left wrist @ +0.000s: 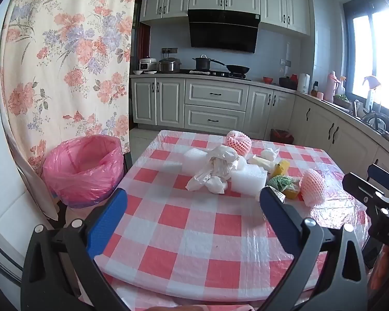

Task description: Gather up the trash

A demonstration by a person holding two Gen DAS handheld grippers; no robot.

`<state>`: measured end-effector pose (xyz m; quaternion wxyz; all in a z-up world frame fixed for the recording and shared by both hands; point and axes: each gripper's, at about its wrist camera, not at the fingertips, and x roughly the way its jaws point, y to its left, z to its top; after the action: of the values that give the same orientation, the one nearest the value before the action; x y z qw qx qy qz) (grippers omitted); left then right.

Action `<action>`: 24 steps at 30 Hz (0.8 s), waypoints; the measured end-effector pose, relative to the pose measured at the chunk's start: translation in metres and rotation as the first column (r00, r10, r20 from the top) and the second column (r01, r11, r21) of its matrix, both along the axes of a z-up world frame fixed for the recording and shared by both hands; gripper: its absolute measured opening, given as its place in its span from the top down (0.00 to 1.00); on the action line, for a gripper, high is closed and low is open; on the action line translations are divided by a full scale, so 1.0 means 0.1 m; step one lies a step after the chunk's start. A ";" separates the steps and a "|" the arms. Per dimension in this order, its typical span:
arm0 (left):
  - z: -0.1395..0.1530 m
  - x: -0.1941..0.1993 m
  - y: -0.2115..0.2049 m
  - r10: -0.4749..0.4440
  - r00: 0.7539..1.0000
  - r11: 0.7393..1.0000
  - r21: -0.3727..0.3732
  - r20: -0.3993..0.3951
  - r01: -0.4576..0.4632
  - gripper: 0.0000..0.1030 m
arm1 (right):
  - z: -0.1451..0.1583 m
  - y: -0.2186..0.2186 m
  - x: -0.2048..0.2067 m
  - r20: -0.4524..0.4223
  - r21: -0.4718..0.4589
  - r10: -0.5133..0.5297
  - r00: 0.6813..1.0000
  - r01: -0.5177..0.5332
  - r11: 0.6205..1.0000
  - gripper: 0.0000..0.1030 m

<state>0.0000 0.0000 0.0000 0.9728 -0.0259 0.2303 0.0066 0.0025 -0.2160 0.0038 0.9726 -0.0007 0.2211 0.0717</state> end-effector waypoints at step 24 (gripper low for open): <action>0.00 0.00 -0.01 0.000 1.000 1.000 0.000 -0.006 0.000 0.04 | 0.00 0.00 0.00 0.000 -0.001 0.000 1.000 0.000 1.000 0.18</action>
<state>0.0000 -0.0008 -0.0001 0.9720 -0.0259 0.2334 0.0067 0.0025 -0.2159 0.0041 0.9726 -0.0013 0.2213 0.0717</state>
